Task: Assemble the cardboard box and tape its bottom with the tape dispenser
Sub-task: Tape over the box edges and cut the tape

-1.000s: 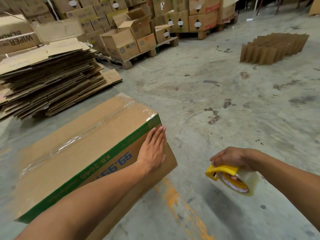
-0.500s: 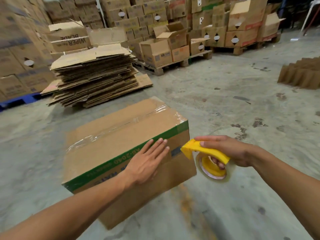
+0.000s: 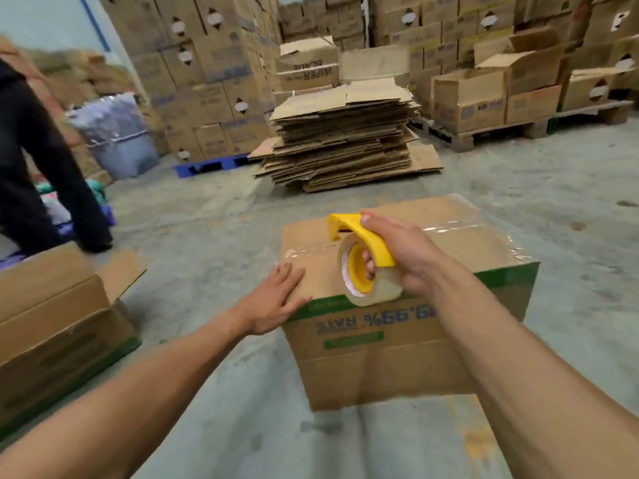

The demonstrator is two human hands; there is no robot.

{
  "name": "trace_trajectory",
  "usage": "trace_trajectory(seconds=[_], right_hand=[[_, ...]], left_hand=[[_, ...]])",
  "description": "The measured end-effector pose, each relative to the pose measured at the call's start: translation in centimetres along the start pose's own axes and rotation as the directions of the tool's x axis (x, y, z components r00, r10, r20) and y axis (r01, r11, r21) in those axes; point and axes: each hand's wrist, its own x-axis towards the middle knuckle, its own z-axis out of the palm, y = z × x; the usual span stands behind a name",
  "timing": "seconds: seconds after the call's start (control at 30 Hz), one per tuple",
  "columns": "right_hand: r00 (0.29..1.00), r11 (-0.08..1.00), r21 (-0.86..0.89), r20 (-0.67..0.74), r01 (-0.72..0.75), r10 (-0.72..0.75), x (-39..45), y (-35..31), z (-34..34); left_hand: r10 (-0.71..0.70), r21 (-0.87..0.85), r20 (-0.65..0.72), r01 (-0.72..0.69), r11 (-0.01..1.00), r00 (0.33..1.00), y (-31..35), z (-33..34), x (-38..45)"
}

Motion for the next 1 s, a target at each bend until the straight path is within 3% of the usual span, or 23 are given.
trace_trajectory(seconds=[0.1,0.23,0.47,0.67,0.73,0.77,0.8,0.87,0.93,1.0], right_hand=[[1.000,1.000,0.001,0.017,0.000,0.000,0.7,0.9,3.3],[0.994,0.990,-0.140,0.112,0.007,0.009,0.0,0.4,4.5],[0.993,0.953,-0.299,0.114,0.043,-0.009,-1.8,-2.9,0.0],[0.991,0.909,-0.409,0.129,0.079,-0.028,-4.8,-5.0,-5.3],[0.990,0.917,-0.397,0.143,0.040,0.019,-6.4,-5.5,-7.6],[0.987,0.928,-0.373,0.150,0.009,0.051,-7.2,-5.7,-8.9],[0.984,0.942,-0.334,0.162,-0.020,0.078,-8.1,-5.8,-10.1],[0.974,0.973,-0.222,0.200,-0.058,0.104,-9.5,-5.8,-12.3],[0.963,0.994,-0.082,0.253,-0.078,0.096,-10.4,-5.5,-14.4],[0.936,0.994,0.031,0.342,-0.100,0.084,-10.7,-5.2,-16.1]], left_hand=[[-0.065,-0.127,0.037,0.069,0.989,0.997,0.8,1.2,0.3],[0.057,-0.012,-0.041,-0.058,0.998,0.998,2.9,1.7,0.6],[0.091,0.110,0.002,-0.090,0.990,0.996,8.7,3.7,1.7],[0.188,0.119,0.096,-0.199,0.973,0.977,14.1,-0.7,0.8],[0.234,0.014,-0.025,-0.234,0.972,0.972,14.8,-3.2,1.3],[0.219,-0.129,-0.069,-0.226,0.965,0.973,15.1,-4.4,1.7],[0.158,-0.366,-0.032,-0.159,0.917,0.987,15.6,-5.5,2.1],[0.125,-0.778,0.250,0.122,0.617,0.960,17.0,-7.4,2.5],[0.259,-0.882,0.421,0.324,0.343,0.869,18.5,-8.5,2.1],[0.383,-0.888,0.460,0.410,0.208,0.801,20.0,-8.5,1.4]])
